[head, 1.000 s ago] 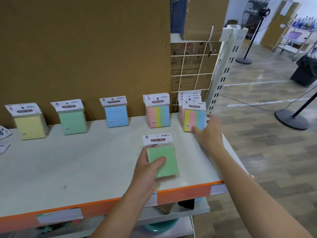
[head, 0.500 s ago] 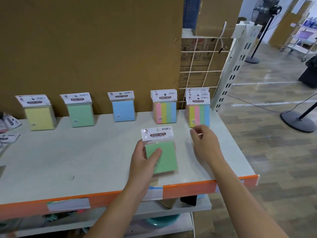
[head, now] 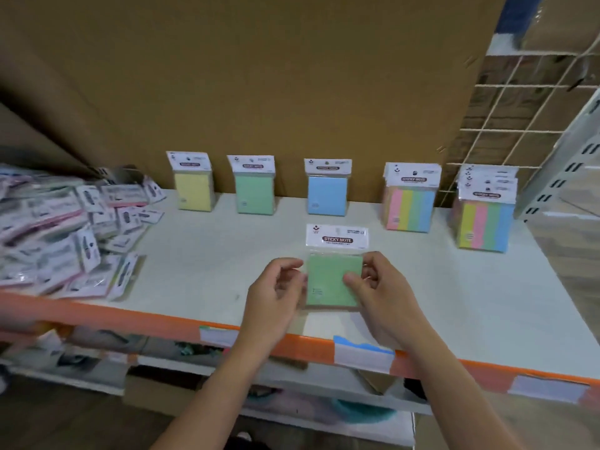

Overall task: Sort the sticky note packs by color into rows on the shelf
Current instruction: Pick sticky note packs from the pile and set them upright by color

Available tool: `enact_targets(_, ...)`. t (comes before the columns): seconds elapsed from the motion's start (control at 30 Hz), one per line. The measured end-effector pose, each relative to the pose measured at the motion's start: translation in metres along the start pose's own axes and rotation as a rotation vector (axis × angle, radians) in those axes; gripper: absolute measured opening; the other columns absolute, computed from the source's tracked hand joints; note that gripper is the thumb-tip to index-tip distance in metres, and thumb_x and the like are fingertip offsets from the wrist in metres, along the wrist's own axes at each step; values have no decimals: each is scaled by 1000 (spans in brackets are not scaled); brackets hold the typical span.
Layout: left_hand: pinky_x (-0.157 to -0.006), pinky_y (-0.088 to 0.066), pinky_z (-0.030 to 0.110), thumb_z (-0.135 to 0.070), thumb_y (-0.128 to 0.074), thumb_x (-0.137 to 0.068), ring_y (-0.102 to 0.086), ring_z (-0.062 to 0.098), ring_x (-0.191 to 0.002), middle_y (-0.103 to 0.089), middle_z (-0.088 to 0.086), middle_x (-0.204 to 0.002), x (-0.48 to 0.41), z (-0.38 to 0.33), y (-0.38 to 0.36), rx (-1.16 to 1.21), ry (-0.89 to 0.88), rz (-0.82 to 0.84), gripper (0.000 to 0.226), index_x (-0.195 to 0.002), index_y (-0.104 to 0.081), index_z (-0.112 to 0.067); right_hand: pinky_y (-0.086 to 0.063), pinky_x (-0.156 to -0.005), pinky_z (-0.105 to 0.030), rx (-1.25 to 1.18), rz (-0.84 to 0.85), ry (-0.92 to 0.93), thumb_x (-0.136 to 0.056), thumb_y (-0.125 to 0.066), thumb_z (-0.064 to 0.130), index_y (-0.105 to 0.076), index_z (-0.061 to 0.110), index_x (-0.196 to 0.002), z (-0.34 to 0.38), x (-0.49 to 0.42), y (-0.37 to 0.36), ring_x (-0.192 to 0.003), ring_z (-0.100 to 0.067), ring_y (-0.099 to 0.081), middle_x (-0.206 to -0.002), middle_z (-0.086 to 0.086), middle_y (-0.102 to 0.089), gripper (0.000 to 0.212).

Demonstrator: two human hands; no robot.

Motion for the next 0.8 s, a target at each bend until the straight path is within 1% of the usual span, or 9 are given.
enact_targets(0.17,-60,-47,16,-18,-57,-97,-63,1,-65,-69,-15,-76,-10,30,77,-156,32,-37,19,-84,-65,-28,-59,-74,-31,-68,-37,-51,-91,-64,6,-62,28,-92,15,-38,-56,-83,-13,-69,-80,10,-67,22)
enact_targets(0.23,-61,-46,15,-18,-58,-97,-63,-1,-68,-69,-18,-75,-21,36,103,-227,11,-28,18,-84,-65,-28,-57,-69,-19,-29,-49,-42,-93,-63,4,-59,24,-90,29,-61,-81,-82,-1,-68,-84,6,-65,21)
enact_targets(0.3,-57,-43,13,-19,-59,-97,-62,-3,-67,-67,-19,-72,-34,41,126,-283,-7,3,18,-83,-65,-28,-45,-56,-6,81,-67,-5,-94,-62,6,-54,22,-90,44,-85,-104,-72,10,-62,-85,9,-60,18)
enact_targets(0.37,-55,-41,13,-20,-59,-96,-60,-4,-64,-66,-20,-70,-45,47,146,-301,-8,44,18,-81,-65,-29,-42,-60,-15,242,-89,19,-95,-62,13,-53,17,-99,54,-108,-123,-76,-1,-58,-84,13,-55,11)
enact_targets(0.43,-56,-41,12,-22,-60,-95,-59,-2,-65,-66,-22,-72,-53,54,163,-315,-11,81,19,-80,-64,-31,-39,-68,-24,347,-128,8,-95,-61,17,-53,13,-111,58,-126,-137,-84,-12,-55,-87,12,-55,18)
enact_targets(0.5,-58,-41,10,-21,-61,-95,-58,-1,-67,-65,-22,-74,-57,62,174,-294,-10,119,21,-78,-63,-33,-41,-71,-26,366,-181,-25,-94,-63,18,-52,11,-119,60,-138,-147,-86,-13,-55,-94,8,-59,28)
enact_targets(0.6,-58,-43,12,-19,-61,-94,-58,2,-67,-66,-14,-76,-59,69,181,-211,-14,195,21,-77,-65,-31,-42,-68,-26,427,-255,-57,-87,-74,21,-49,11,-119,57,-146,-159,-83,-13,-56,-86,14,-54,42)
enact_targets(0.7,-61,-46,22,-23,-58,-94,-58,6,-67,-65,-12,-75,-57,70,175,-250,-81,304,18,-78,-64,-30,-48,-76,-34,498,-342,-104,-85,-75,21,-47,7,-122,55,-147,-169,-95,-21,-59,-104,0,-57,49)
enact_targets(0.8,-60,-45,22,-28,-55,-91,-57,5,-66,-63,-17,-76,-57,68,172,-273,-152,370,14,-79,-62,-27,-50,-84,-40,532,-423,-101,-86,-70,19,-46,6,-128,57,-147,-179,-104,-29,-59,-120,-13,-55,49)
Point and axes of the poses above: each hand's wrist, its own x-axis away from the middle knuckle, its own y-axis out of the back of the hand, z = x × y, the point moved 4 cm from there along -x, towards the middle knuckle
